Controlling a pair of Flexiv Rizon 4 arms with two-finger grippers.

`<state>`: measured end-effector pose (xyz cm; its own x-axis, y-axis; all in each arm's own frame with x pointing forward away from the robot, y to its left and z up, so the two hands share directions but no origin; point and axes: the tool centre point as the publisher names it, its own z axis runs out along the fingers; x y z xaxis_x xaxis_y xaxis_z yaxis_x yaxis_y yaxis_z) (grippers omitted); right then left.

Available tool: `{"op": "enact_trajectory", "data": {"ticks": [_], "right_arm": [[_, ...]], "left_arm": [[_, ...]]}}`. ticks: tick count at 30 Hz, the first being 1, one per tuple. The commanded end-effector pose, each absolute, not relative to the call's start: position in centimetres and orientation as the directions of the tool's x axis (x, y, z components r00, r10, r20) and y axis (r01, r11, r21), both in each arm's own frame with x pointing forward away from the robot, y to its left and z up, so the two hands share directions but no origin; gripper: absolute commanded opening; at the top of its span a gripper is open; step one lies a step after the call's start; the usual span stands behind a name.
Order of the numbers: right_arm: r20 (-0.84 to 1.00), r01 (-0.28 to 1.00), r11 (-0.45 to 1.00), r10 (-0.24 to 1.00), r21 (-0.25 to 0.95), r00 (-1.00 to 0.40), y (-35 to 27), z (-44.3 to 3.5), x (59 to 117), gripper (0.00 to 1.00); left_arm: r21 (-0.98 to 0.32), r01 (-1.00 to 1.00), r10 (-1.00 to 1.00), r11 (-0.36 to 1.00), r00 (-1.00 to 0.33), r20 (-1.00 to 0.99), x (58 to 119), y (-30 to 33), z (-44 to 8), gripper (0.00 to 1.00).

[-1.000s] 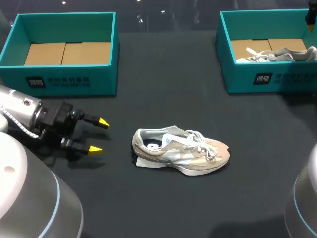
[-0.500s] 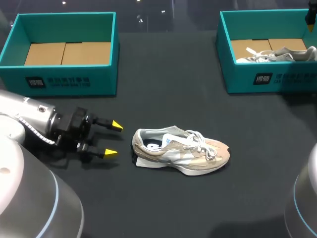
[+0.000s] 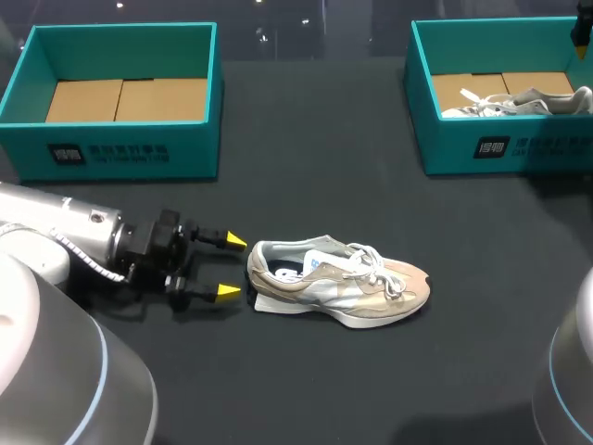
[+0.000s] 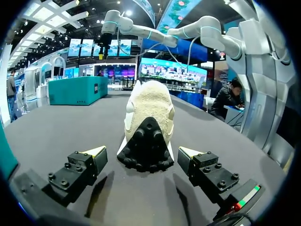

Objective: Take the shoe out of the shoebox, open the shoe tongue, remove and reinsert the insole, then place the shoe into the shoebox

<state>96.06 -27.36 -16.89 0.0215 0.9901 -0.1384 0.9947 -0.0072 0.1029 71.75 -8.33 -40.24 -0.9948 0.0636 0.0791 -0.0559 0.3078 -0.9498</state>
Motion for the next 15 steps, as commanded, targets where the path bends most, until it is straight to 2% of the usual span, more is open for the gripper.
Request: {"op": "enact_trajectory", "data": {"ticks": [1, 15], "right_arm": [[-0.139, 0.995, -0.009, 0.99, 0.102, 0.023, -27.3, -16.8, 96.1, 1.0], [-0.139, 0.995, -0.009, 0.99, 0.102, 0.023, -27.3, -16.8, 96.1, 1.0]], "left_arm": [[-0.951, -0.061, 0.058, 0.305, -0.995, 0.082, 71.7, -9.3, -40.5, 1.0], [-0.952, -0.057, 0.074, 0.301, -0.994, 0.083, 71.0, -10.8, -40.7, 1.0]]}}
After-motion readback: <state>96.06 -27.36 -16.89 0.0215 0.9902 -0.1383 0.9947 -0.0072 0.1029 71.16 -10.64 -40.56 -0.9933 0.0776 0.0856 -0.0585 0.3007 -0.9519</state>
